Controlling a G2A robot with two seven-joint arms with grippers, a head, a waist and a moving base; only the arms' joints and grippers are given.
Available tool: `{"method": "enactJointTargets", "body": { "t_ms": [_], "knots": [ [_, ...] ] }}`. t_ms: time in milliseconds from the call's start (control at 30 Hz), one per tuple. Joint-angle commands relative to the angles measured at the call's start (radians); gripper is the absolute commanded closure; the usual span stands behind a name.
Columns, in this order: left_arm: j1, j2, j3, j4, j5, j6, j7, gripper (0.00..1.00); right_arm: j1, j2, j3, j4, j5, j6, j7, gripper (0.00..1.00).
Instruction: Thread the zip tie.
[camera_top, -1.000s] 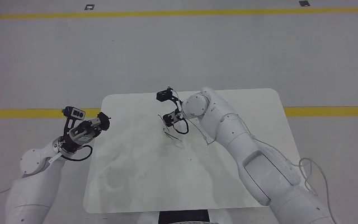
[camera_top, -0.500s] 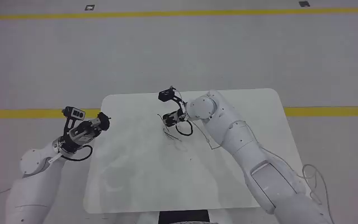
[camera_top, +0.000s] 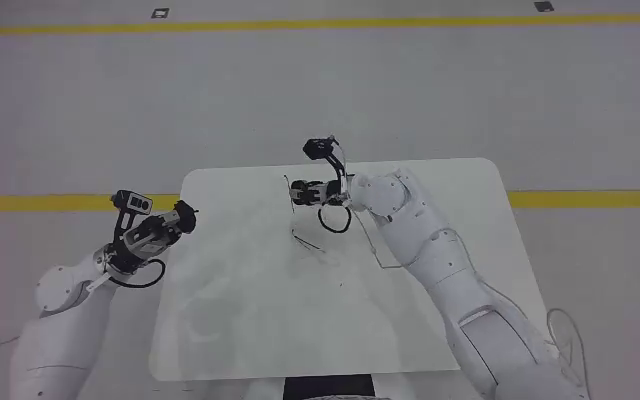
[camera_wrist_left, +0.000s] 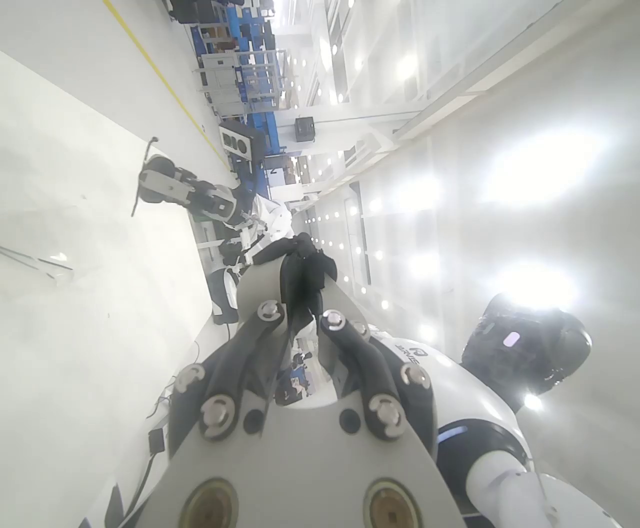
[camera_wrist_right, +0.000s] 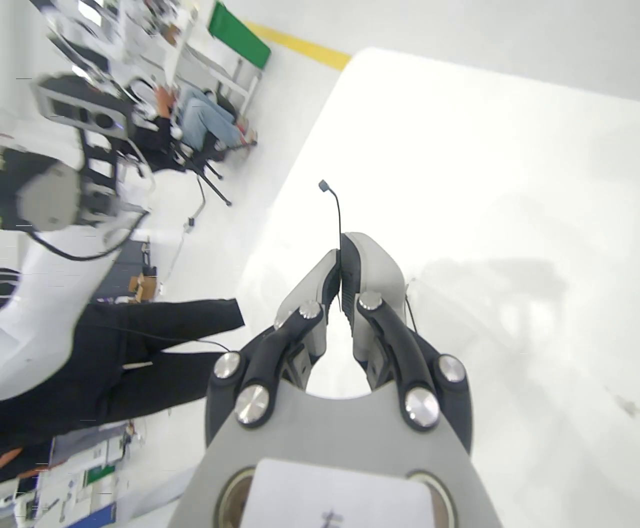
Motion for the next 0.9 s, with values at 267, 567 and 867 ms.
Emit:
{"method": "enactJointTargets", "body": {
  "t_ms": [267, 567, 867],
  "knots": [
    [0.0, 0.0, 0.0, 0.0, 0.0, 0.0, 0.0, 1.0, -0.179, 0.015, 0.065, -0.208, 0.215, 0.068, -0.121, 1.0],
    [0.0, 0.0, 0.0, 0.0, 0.0, 0.0, 0.0, 1.0, -0.182, 0.016, 0.064, -0.212, 0.222, 0.077, -0.109, 1.0],
    [0.011, -0.018, 0.039, -0.044, 0.034, -0.003, 0.102, 1.0, -0.219, 0.004, 0.026, -0.273, 0.211, 0.107, -0.322, 1.0]
  ]
}}
